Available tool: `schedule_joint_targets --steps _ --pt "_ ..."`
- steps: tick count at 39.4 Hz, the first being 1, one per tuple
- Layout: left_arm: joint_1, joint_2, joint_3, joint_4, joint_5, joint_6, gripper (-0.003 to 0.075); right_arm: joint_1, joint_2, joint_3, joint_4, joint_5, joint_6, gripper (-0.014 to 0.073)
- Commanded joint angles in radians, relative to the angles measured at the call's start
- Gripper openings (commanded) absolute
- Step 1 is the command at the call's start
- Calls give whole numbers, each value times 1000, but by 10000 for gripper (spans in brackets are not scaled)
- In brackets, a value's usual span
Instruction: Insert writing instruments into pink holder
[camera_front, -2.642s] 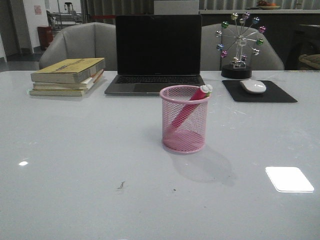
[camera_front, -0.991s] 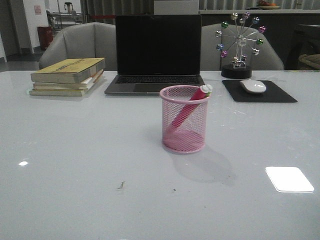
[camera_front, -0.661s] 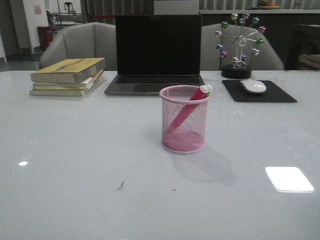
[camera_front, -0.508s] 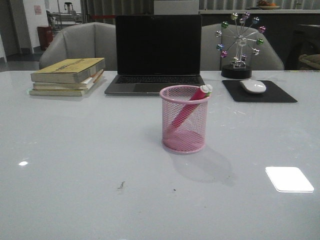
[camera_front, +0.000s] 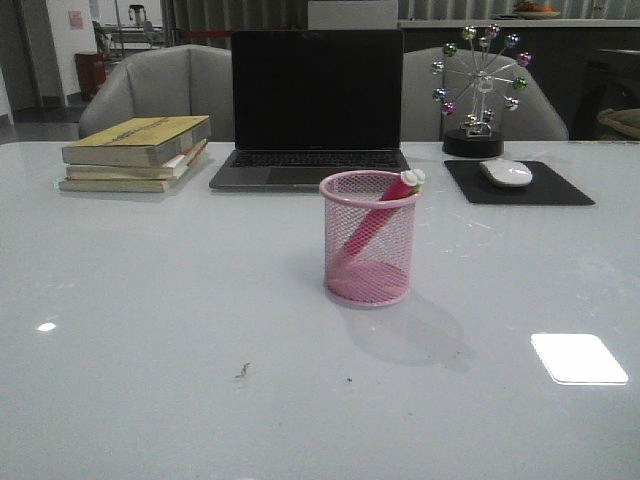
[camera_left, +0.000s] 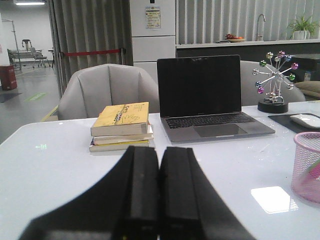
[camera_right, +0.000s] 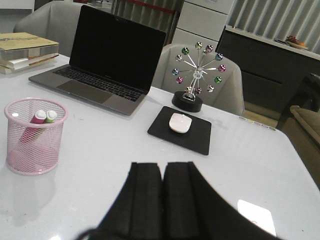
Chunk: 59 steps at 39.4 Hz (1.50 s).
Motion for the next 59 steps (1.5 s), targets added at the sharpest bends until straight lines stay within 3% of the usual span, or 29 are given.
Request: schedule_joint_targets --steps 1,22,31,47,59 --pt "-7 -19 6 -10 -86 -12 96 -3 20 -37 -19 -80 1 87" --pt "-7 -19 6 -10 -86 -12 96 -3 20 -37 2 -80 -7 87" --pt "-7 -19 6 -10 -86 -12 96 1 20 -4 240 -103 -115 87" --pt "-7 -19 6 -10 -86 -12 96 62 -100 219 243 -237 -133 87" --pt "-7 -19 6 -10 -86 -12 96 62 -100 216 245 -222 -133 87"
